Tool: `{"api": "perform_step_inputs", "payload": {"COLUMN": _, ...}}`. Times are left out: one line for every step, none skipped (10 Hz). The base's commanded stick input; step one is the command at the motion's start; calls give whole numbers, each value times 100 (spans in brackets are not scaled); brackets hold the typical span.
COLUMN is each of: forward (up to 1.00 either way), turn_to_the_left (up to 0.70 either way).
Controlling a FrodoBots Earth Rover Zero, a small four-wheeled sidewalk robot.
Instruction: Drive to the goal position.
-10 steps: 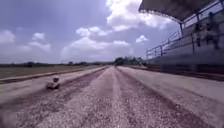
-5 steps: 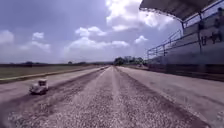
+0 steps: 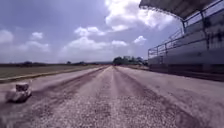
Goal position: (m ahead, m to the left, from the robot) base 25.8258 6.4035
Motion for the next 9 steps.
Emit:
{"api": "perform_step_inputs", "payload": {"forward": 100, "turn_to_the_left": 0}}
{"api": "perform_step_inputs", "payload": {"forward": 100, "turn_to_the_left": 0}}
{"api": "perform_step_inputs", "payload": {"forward": 100, "turn_to_the_left": 0}}
{"api": "perform_step_inputs", "payload": {"forward": 100, "turn_to_the_left": 0}}
{"api": "perform_step_inputs", "payload": {"forward": 100, "turn_to_the_left": 0}}
{"api": "perform_step_inputs", "payload": {"forward": 100, "turn_to_the_left": 0}}
{"api": "perform_step_inputs", "payload": {"forward": 100, "turn_to_the_left": 0}}
{"api": "perform_step_inputs", "payload": {"forward": 100, "turn_to_the_left": 0}}
{"api": "perform_step_inputs", "payload": {"forward": 100, "turn_to_the_left": 0}}
